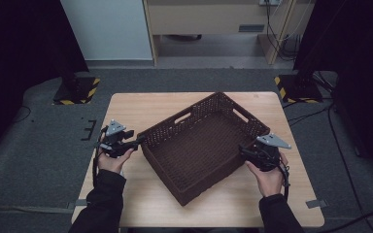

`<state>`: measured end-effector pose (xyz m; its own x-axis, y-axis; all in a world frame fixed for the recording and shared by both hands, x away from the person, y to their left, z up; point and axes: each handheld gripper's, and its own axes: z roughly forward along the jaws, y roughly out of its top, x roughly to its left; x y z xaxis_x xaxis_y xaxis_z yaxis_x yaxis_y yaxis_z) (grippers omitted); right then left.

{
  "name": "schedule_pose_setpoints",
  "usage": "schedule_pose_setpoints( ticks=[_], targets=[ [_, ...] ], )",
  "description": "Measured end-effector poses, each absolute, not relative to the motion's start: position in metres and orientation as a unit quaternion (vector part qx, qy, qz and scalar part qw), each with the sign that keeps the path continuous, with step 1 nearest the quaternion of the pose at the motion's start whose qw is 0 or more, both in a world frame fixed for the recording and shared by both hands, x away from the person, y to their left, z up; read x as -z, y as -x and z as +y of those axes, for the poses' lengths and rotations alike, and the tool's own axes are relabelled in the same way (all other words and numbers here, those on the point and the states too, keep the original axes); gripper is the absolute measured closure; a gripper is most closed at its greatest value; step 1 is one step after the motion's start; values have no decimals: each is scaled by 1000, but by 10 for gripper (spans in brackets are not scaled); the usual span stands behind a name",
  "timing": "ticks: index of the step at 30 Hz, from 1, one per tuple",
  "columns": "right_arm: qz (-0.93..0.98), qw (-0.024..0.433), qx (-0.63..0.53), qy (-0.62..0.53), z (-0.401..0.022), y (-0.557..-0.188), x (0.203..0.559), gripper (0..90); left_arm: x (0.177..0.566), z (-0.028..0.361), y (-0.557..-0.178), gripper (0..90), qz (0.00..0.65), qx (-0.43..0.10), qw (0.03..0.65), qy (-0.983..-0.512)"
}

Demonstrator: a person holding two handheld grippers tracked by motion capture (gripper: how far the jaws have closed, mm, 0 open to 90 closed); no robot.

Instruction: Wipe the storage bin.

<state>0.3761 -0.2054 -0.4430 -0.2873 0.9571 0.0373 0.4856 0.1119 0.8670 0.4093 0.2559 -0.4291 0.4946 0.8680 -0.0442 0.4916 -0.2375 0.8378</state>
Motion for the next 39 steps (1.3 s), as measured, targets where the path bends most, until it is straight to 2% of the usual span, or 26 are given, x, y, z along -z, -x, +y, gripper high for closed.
schedule_pose_setpoints(
  ticks=[9, 11, 14, 25, 29, 31, 35, 37, 39],
  targets=[
    [685, 307, -404, -523, -203, -383, 446, 311, 436, 249, -419, 458, 447, -202, 418, -764],
    [686, 309, -406, -519, -204, -387, 447, 314, 437, 245, -418, 506, 441, -196, 416, -771],
    [684, 303, -415, -518, -207, -388, 447, 316, 437, 238, -414, 551, 438, -215, 401, -775],
    [693, 276, -424, -513, -195, -368, 444, 286, 437, 234, -386, 549, 452, -204, 410, -765],
    [696, 271, -423, -513, -190, -371, 447, 356, 435, 236, -386, 546, 446, -203, 415, -766],
    [698, 270, -422, -512, -189, -374, 447, 368, 435, 237, -390, 578, 446, -216, 411, -765],
    [701, 280, -416, -507, -191, -379, 448, 385, 440, 241, -397, 632, 439, -195, 414, -773],
    [701, 284, -414, -507, -191, -384, 448, 389, 441, 239, -396, 677, 432, -187, 418, -777],
    [704, 284, -411, -505, -192, -386, 448, 390, 440, 236, -393, 762, 430, -187, 415, -780]
  ],
)
